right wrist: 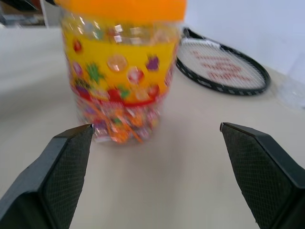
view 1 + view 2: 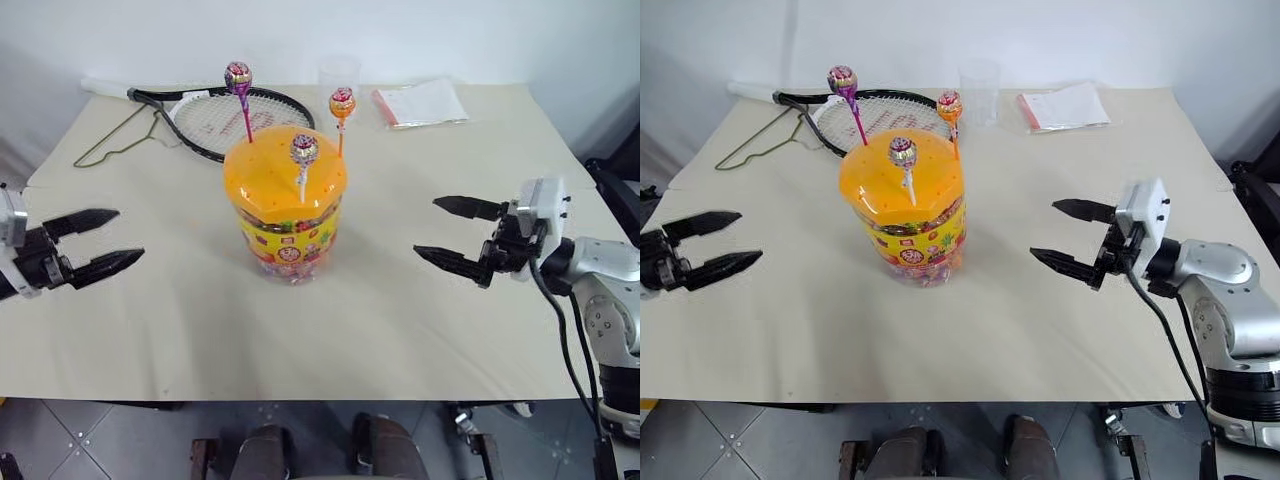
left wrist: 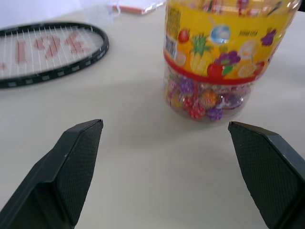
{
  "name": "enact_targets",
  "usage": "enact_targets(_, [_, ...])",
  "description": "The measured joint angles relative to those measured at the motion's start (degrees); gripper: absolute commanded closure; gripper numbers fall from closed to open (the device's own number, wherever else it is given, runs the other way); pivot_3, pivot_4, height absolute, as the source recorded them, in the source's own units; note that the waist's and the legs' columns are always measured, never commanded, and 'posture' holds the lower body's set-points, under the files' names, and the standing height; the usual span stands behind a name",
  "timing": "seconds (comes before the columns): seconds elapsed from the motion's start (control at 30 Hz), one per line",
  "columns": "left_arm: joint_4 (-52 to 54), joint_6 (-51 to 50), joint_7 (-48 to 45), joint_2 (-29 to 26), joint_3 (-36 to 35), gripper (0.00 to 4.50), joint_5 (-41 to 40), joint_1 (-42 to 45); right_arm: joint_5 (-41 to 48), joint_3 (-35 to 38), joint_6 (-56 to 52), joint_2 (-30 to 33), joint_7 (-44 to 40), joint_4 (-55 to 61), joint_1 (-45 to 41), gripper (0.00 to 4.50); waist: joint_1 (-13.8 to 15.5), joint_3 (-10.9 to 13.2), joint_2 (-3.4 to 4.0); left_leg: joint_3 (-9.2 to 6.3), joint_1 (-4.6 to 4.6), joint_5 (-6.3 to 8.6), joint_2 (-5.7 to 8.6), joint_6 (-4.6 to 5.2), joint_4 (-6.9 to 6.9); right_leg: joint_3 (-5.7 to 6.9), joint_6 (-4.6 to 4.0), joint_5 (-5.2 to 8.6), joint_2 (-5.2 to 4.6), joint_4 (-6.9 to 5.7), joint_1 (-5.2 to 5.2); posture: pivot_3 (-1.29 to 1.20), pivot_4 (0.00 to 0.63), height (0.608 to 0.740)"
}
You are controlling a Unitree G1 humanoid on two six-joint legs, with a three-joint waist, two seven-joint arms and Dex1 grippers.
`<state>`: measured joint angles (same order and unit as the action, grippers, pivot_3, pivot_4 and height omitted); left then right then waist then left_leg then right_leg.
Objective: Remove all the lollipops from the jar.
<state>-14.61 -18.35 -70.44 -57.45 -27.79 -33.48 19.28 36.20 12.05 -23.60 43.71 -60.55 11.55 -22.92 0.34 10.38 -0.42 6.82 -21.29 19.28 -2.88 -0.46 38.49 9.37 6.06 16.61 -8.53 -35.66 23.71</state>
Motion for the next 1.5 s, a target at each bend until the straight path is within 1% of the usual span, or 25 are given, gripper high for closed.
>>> enact_targets(0.03, [-1.1,-0.4,0.3,-0.7,1.9,0.00,0.4,4.8,1.4,0.7,-1.2,1.1,-0.4,0.5,-0.6,0.06,0.4,0.0,-0.01,-0.01,-0.04,0.03,0.00,0.04,0.16,0.01,0.00,0.00,0.00,-0.07,0.00,0.00,0.150,0.740])
enact_targets(0.07, [-1.5,-0.3,0.3,-1.2,2.6,0.00,0.4,7.5,2.1,1.3,-1.6,1.6,-0.6,1.0,-1.2,0.06,0.4,0.0,-0.03,0.02,-0.03,0.07,0.00,0.07,0.21,-0.04,0.01,-0.01,0.00,-0.08,-0.01,0.00,0.150,0.740])
enact_targets(0.17, [-4.8,1.7,-2.1,-0.9,6.5,0.00,1.0,18.0,4.2,3.2,-2.8,4.0,-2.2,1.8,-1.6,0.06,0.4,0.0,-0.04,0.09,0.00,0.15,0.01,0.12,0.38,-0.11,0.04,-0.03,0.00,-0.13,-0.04,0.00,0.150,0.740])
enact_targets(0.23, [-8.0,2.3,-3.5,1.3,10.2,0.00,2.4,24.6,5.9,4.2,-4.2,5.2,-2.6,1.8,-2.0,0.06,0.6,0.0,-0.03,0.14,-0.04,0.15,0.02,0.14,0.47,-0.12,0.06,-0.04,0.01,-0.16,-0.02,0.00,0.150,0.740])
enact_targets(0.3, [-12.0,3.6,-5.5,4.8,13.3,0.00,3.3,30.1,7.9,5.2,-5.5,6.6,-3.0,2.3,-2.9,0.06,0.8,0.0,-0.03,0.14,-0.05,0.15,0.02,0.14,0.55,-0.12,0.07,-0.04,0.03,-0.20,-0.03,0.00,0.150,0.740])
enact_targets(0.43, [-19.3,6.1,-9.3,8.7,17.5,0.00,5.7,36.3,10.4,7.1,-6.8,8.1,-3.4,4.6,-3.2,0.06,0.5,0.0,-0.11,0.14,-0.06,0.15,0.01,0.14,0.57,-0.14,0.07,-0.04,0.05,-0.19,-0.02,0.00,0.150,0.740])
enact_targets(0.57, [-24.8,7.0,-12.0,13.8,18.9,0.00,6.5,43.0,12.4,8.2,-7.6,7.4,-1.0,7.7,-3.0,0.06,0.4,0.1,-0.20,0.13,-0.10,0.15,0.01,0.14,0.60,-0.14,0.10,-0.05,0.05,-0.19,-0.02,0.00,0.150,0.740])
enact_targets(0.73, [-31.8,8.6,-14.3,18.1,20.3,0.00,8.2,49.8,12.9,8.8,-7.7,6.7,2.2,10.5,-1.2,0.06,0.4,0.1,-0.27,0.12,-0.12,0.16,0.01,0.15,0.61,-0.13,0.11,-0.06,0.05,-0.18,-0.01,0.00,0.150,0.740])
enact_targets(0.87, [-36.1,9.2,-15.4,19.4,21.0,0.00,9.7,53.1,12.9,9.7,-7.7,6.7,3.1,11.5,1.1,0.06,0.4,0.1,-0.29,0.12,-0.13,0.17,0.01,0.17,0.62,-0.14,0.12,-0.06,0.05,-0.17,-0.01,0.00,0.150,0.740])
enact_targets(0.97, [-38.4,11.1,-15.2,20.3,22.2,0.61,12.2,54.2,12.9,11.1,-7.6,6.7,4.0,12.1,2.3,0.00,0.4,0.1,-0.30,0.11,-0.13,0.17,0.01,0.17,0.61,-0.13,0.12,-0.06,0.05,-0.17,-0.01,0.00,0.150,0.740])
enact_targets(1.03, [-39.7,11.5,-14.7,21.2,22.0,1.26,12.7,54.8,12.9,11.7,-7.6,6.7,4.4,13.0,3.2,0.00,0.4,0.1,-0.32,0.10,-0.13,0.17,0.01,0.17,0.62,-0.13,0.12,-0.06,0.05,-0.17,-0.01,0.00,0.150,0.740])
enact_targets(1.17, [-40.3,12.0,-14.1,21.2,22.0,2.49,13.7,55.5,12.7,12.1,-7.1,6.7,5.0,14.1,4.9,0.00,0.4,0.2,-0.36,0.10,-0.13,0.18,0.01,0.19,0.62,-0.14,0.12,-0.07,0.04,-0.17,-0.01,0.00,0.150,0.740])
enact_targets(1.37, [-40.3,12.8,-15.1,21.5,21.2,4.34,13.5,56.1,12.2,12.1,-5.4,6.7,6.0,14.1,5.1,0.00,0.4,0.2,-0.37,0.09,-0.13,0.18,0.01,0.19,0.62,-0.14,0.12,-0.07,0.04,-0.17,-0.01,0.00,0.150,0.740])
enact_targets(1.4, [-40.3,12.8,-15.2,21.5,21.0,4.48,13.4,56.2,12.2,12.1,-5.4,6.7,6.1,14.1,5.1,0.00,0.4,0.2,-0.37,0.09,-0.13,0.18,0.01,0.19,0.63,-0.14,0.12,-0.07,0.04,-0.17,-0.01,0.00,0.150,0.740])
enact_targets(1.5, [-40.2,12.8,-14.7,21.5,20.3,4.48,13.5,57.1,12.2,11.9,-5.0,6.6,6.2,13.9,4.6,0.00,0.5,0.2,-0.39,0.09,-0.14,0.18,0.01,0.20,0.66,-0.14,0.13,-0.07,0.04,-0.17,-0.01,0.00,0.150,0.740])
